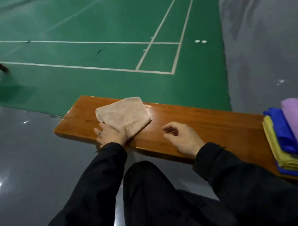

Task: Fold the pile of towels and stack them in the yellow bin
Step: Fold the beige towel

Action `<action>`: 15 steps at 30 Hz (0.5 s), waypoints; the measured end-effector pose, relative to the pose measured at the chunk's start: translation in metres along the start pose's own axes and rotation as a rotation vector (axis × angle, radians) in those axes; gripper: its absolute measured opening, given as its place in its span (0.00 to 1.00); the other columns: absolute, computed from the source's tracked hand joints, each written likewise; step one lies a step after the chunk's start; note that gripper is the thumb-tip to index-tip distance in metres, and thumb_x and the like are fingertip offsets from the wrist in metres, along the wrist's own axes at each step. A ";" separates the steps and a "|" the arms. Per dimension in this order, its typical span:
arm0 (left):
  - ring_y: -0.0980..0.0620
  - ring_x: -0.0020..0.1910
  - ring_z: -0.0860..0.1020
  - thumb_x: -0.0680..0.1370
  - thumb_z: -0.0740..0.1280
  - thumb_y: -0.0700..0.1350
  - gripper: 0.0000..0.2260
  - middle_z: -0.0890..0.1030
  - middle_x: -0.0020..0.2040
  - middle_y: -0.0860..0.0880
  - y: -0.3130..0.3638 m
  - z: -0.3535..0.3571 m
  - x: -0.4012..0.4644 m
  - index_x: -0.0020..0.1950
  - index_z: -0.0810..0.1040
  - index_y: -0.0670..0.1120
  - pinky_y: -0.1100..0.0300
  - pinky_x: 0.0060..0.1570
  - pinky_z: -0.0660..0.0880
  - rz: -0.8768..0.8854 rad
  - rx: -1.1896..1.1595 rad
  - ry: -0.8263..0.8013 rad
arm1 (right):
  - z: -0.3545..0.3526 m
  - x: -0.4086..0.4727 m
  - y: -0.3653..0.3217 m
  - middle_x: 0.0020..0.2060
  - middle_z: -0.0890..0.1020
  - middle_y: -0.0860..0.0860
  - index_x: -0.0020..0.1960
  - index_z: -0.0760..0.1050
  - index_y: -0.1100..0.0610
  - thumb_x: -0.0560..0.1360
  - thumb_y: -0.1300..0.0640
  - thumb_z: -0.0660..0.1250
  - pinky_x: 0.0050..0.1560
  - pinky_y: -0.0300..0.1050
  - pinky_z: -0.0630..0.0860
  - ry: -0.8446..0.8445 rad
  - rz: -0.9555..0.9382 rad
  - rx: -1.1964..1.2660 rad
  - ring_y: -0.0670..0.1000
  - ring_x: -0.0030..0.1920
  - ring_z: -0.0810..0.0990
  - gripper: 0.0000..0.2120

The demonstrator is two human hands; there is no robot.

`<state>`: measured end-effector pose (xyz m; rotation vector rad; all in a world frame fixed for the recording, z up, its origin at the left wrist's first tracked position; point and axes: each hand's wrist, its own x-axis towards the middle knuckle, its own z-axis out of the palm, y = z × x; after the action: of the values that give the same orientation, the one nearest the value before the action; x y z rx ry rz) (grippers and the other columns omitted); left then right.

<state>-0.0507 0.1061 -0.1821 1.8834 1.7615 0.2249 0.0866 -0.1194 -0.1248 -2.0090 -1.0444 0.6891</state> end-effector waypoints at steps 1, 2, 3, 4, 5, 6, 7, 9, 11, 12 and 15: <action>0.35 0.75 0.62 0.75 0.66 0.63 0.42 0.62 0.77 0.37 -0.004 0.004 0.014 0.80 0.54 0.42 0.39 0.71 0.62 -0.045 -0.067 0.042 | -0.002 -0.002 0.006 0.56 0.81 0.45 0.63 0.79 0.52 0.82 0.55 0.67 0.53 0.33 0.74 -0.007 0.021 -0.011 0.44 0.56 0.79 0.11; 0.35 0.72 0.67 0.75 0.67 0.62 0.40 0.68 0.74 0.37 -0.004 0.003 0.019 0.78 0.58 0.42 0.40 0.70 0.64 -0.079 -0.111 0.077 | -0.004 -0.003 0.012 0.56 0.81 0.44 0.63 0.79 0.51 0.82 0.54 0.67 0.54 0.34 0.75 -0.015 0.047 -0.019 0.44 0.56 0.79 0.11; 0.35 0.67 0.72 0.74 0.68 0.60 0.36 0.74 0.70 0.38 -0.001 -0.001 0.022 0.75 0.62 0.43 0.42 0.68 0.67 -0.114 -0.149 0.076 | -0.008 -0.005 0.017 0.56 0.81 0.44 0.63 0.79 0.51 0.82 0.54 0.67 0.53 0.33 0.74 -0.021 0.071 -0.025 0.43 0.56 0.79 0.10; 0.36 0.63 0.76 0.75 0.68 0.57 0.30 0.77 0.67 0.40 0.004 -0.002 0.024 0.72 0.66 0.44 0.47 0.65 0.71 -0.143 -0.240 0.033 | -0.011 -0.007 0.023 0.55 0.81 0.43 0.63 0.79 0.50 0.82 0.54 0.67 0.51 0.31 0.73 -0.025 0.096 -0.030 0.43 0.56 0.79 0.10; 0.38 0.61 0.77 0.76 0.68 0.53 0.27 0.77 0.66 0.42 0.010 -0.004 0.021 0.71 0.68 0.44 0.54 0.59 0.76 -0.143 -0.352 -0.053 | -0.014 -0.008 0.028 0.55 0.81 0.42 0.62 0.79 0.50 0.82 0.54 0.67 0.50 0.30 0.71 -0.029 0.117 -0.031 0.42 0.55 0.79 0.10; 0.39 0.60 0.77 0.79 0.68 0.52 0.25 0.77 0.66 0.44 0.016 -0.003 0.018 0.72 0.69 0.43 0.61 0.52 0.77 -0.100 -0.424 -0.125 | -0.017 -0.010 0.033 0.54 0.81 0.41 0.62 0.79 0.50 0.82 0.53 0.67 0.49 0.29 0.71 -0.028 0.134 -0.020 0.42 0.55 0.79 0.10; 0.41 0.59 0.77 0.80 0.68 0.52 0.24 0.77 0.65 0.43 0.022 -0.004 0.012 0.72 0.70 0.42 0.61 0.51 0.76 -0.023 -0.431 -0.175 | -0.019 -0.011 0.037 0.53 0.81 0.41 0.61 0.80 0.50 0.82 0.53 0.67 0.48 0.29 0.70 -0.023 0.149 -0.001 0.41 0.54 0.79 0.09; 0.42 0.56 0.78 0.79 0.70 0.48 0.20 0.80 0.61 0.42 0.031 -0.004 0.000 0.68 0.74 0.41 0.53 0.55 0.75 0.144 -0.430 -0.215 | -0.023 -0.011 0.045 0.53 0.81 0.41 0.60 0.80 0.49 0.82 0.53 0.67 0.47 0.31 0.71 -0.016 0.175 0.044 0.41 0.53 0.79 0.08; 0.41 0.55 0.80 0.77 0.68 0.38 0.15 0.82 0.54 0.42 0.038 -0.004 -0.018 0.64 0.76 0.40 0.50 0.53 0.77 0.234 -0.522 -0.332 | -0.024 -0.008 0.053 0.53 0.82 0.43 0.59 0.80 0.48 0.81 0.53 0.68 0.49 0.36 0.74 0.010 0.217 0.107 0.45 0.54 0.81 0.08; 0.40 0.56 0.81 0.76 0.67 0.35 0.15 0.82 0.54 0.40 0.042 -0.005 -0.032 0.62 0.77 0.39 0.49 0.53 0.79 0.236 -0.593 -0.418 | -0.024 -0.006 0.058 0.55 0.82 0.45 0.61 0.79 0.48 0.81 0.52 0.68 0.52 0.39 0.76 0.031 0.245 0.140 0.47 0.56 0.81 0.09; 0.38 0.54 0.83 0.72 0.64 0.32 0.16 0.82 0.54 0.34 0.050 -0.008 -0.078 0.60 0.76 0.34 0.48 0.50 0.82 0.151 -0.912 -0.790 | -0.024 -0.005 0.064 0.66 0.79 0.51 0.71 0.74 0.52 0.78 0.43 0.71 0.64 0.48 0.76 0.115 0.360 0.382 0.51 0.62 0.79 0.25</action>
<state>-0.0206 0.0329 -0.1321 1.1644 0.7631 0.2368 0.1292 -0.1572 -0.1627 -1.8832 -0.4419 0.8739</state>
